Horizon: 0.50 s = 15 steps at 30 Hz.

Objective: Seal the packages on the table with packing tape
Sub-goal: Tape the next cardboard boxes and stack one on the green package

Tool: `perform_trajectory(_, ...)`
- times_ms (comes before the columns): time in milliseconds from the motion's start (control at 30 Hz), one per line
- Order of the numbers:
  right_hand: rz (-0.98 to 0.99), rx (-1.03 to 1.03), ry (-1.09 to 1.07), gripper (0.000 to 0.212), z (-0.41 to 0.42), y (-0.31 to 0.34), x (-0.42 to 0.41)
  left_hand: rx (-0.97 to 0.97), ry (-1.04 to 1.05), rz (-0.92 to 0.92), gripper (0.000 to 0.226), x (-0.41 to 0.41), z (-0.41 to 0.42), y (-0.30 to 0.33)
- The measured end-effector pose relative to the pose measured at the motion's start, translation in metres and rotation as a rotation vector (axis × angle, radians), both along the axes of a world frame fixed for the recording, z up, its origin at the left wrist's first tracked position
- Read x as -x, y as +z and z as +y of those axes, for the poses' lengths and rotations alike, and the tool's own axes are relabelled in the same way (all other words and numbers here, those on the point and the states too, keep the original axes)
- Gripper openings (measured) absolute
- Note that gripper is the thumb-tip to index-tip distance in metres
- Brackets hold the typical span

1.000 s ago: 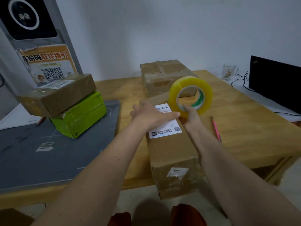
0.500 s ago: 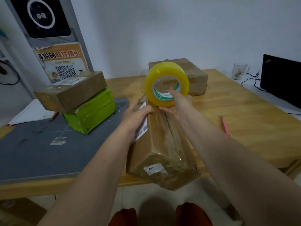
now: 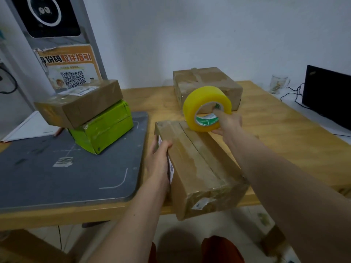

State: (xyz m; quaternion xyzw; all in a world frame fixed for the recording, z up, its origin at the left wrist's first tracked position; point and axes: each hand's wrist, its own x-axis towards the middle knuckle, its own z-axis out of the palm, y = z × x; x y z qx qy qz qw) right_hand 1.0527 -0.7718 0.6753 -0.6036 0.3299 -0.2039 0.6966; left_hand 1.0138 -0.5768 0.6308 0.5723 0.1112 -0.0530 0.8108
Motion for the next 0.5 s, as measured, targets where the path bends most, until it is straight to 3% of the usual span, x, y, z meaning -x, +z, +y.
perform_trajectory(133, 0.154, 0.042, 0.131, 0.059, 0.008, -0.003, -0.015, -0.146, 0.123, 0.001, 0.060, 0.020, -0.025, -0.017)
perform_trajectory(233, 0.204, 0.235, 0.168, 0.054, 0.013, -0.005, -0.022, -0.583, 0.052, 0.041, 0.076, 0.033, -0.042, -0.023)
perform_trajectory(333, 0.231, 0.427, 0.180, 0.046, 0.013, -0.008, -0.027, -0.928, 0.036, -0.236, 0.091, 0.033, -0.038, -0.029)
perform_trajectory(400, 0.271, 0.539, 0.182, 0.049, 0.013, -0.012, -0.027, -0.993, -0.007, -0.359, 0.095, 0.023, -0.030, -0.029)
perform_trajectory(500, 0.287, 0.606, 0.171, 0.053, 0.013, -0.014, -0.031, -0.848, -0.045, -0.386, 0.087, 0.007, -0.013, -0.026)
